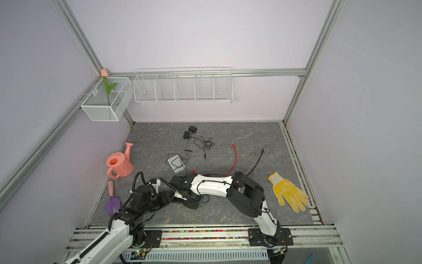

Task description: Insert the plug into the switch port

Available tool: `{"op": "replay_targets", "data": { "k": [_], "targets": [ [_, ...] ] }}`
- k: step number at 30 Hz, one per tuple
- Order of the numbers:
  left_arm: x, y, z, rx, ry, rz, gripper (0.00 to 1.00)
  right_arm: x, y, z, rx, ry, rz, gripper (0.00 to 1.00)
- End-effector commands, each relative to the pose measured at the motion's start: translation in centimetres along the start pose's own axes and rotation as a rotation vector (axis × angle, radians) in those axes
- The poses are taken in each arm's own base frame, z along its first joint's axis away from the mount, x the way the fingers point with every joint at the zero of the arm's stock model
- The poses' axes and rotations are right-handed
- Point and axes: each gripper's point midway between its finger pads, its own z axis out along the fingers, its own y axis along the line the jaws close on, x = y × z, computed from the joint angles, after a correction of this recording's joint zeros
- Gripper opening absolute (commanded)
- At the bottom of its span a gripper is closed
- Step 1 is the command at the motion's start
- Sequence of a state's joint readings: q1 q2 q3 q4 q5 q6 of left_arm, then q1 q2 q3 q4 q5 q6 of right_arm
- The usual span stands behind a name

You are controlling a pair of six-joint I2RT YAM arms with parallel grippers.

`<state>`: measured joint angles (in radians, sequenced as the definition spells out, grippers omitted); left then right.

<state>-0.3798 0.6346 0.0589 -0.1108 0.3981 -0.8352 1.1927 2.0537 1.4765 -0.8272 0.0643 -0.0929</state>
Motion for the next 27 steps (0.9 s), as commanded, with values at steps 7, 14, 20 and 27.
{"op": "replay_targets", "data": {
  "k": [7,14,20,27],
  "targets": [
    [0.8,0.3,0.1,0.003,0.033,-0.002,0.35,-1.3,0.8,-1.2,-0.065,-0.105,0.014,0.07],
    [1.0,0.2,0.1,0.009,0.044,0.000,0.35,-1.3,0.5,-0.7,-0.061,-0.114,0.031,0.06],
    [1.6,0.1,0.2,0.014,0.065,0.005,0.35,-2.5,0.0,-0.6,-0.038,-0.144,0.047,0.07],
    [2.4,-0.3,0.2,0.025,0.086,0.029,0.34,-4.3,-0.4,-1.4,-0.023,-0.228,0.046,0.07]
  ]
}}
